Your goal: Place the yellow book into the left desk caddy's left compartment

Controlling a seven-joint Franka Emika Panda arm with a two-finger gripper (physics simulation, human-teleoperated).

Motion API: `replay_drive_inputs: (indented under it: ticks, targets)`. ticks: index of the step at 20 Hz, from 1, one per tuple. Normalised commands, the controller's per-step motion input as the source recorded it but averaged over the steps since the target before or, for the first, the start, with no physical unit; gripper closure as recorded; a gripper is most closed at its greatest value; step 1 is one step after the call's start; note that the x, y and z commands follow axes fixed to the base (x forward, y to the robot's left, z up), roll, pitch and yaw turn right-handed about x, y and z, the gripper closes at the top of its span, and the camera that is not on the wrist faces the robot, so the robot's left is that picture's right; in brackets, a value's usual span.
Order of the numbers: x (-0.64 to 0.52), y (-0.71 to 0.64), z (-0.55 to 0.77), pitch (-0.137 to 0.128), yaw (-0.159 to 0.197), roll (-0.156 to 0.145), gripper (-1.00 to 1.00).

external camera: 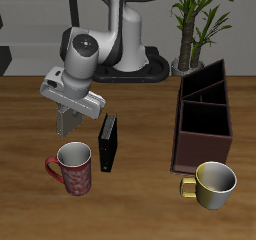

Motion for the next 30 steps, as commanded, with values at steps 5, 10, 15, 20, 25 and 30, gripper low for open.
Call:
replay_drive_inputs:
  ticks: [5, 10, 15, 20, 25, 30]
  targets:
    - [-0.03, 0.09, 0.2, -0.022, -0.022, 0.005, 1.0]
    - [-0.03, 0.25, 0.27, -0.015, 0.01, -0.001, 1.0]
    - [-0.07, 0.36, 0.38, -0.058, 0.033, 0.004, 1.0]
    - [-0.13, 0.68, 0.41, -0.069, 0.093, -0.029, 1.0]
    - [-0.19, 0.65, 0.36, -0.025, -0.005, 0.034, 1.0]
    - [-0.24, 0.48, 0.3, -0.035, 0.043, -0.015, 1.0]
